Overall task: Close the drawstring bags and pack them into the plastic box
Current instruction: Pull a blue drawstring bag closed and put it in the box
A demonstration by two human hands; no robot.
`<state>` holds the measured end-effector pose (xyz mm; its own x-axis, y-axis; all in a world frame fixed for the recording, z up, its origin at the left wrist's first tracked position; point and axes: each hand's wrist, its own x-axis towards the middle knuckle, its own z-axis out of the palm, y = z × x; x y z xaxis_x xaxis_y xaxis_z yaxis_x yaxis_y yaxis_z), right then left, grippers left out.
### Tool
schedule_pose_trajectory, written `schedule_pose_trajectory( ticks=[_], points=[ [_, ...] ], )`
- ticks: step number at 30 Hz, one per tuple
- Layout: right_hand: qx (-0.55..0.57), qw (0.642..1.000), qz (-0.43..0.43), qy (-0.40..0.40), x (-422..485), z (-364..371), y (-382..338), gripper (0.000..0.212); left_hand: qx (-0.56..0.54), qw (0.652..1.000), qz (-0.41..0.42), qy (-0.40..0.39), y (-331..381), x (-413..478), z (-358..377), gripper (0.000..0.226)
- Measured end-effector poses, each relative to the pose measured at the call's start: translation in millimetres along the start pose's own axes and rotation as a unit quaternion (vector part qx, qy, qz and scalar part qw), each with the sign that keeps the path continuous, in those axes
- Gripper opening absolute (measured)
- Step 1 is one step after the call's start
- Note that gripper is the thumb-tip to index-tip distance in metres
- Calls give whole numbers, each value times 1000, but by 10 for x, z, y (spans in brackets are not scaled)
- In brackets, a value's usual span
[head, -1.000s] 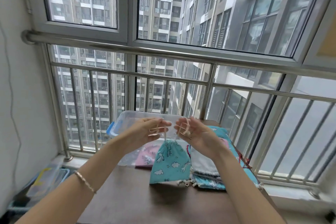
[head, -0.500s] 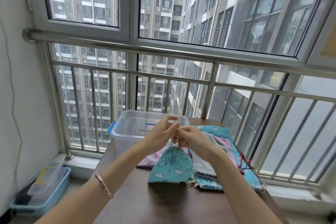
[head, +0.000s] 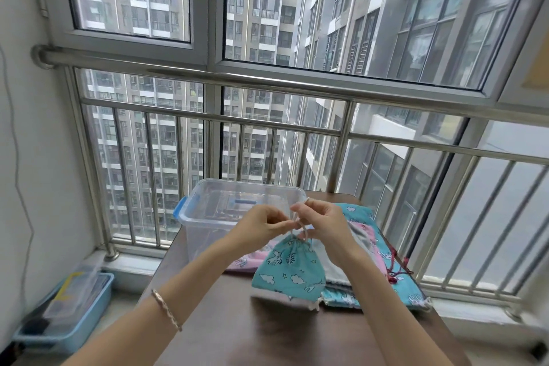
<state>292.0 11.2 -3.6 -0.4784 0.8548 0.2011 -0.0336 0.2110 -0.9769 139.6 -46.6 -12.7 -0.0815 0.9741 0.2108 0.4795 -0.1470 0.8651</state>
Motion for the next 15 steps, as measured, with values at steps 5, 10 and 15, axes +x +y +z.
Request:
schedule_pose_trajectory(
  ticks=[5,10,15],
  points=[
    [3,1000,14,-18,-37,-23,-55,23,-39,998,-33,-23,30,-14,-3,22],
    [-47,999,22,6,-81,-70,-109,19,-156,983,-90,-40,19,-37,35,21],
    [-242,969,-26,-28,-130,-64,-74,27,-138,985,-87,-64,52,-38,35,24]
  ],
)
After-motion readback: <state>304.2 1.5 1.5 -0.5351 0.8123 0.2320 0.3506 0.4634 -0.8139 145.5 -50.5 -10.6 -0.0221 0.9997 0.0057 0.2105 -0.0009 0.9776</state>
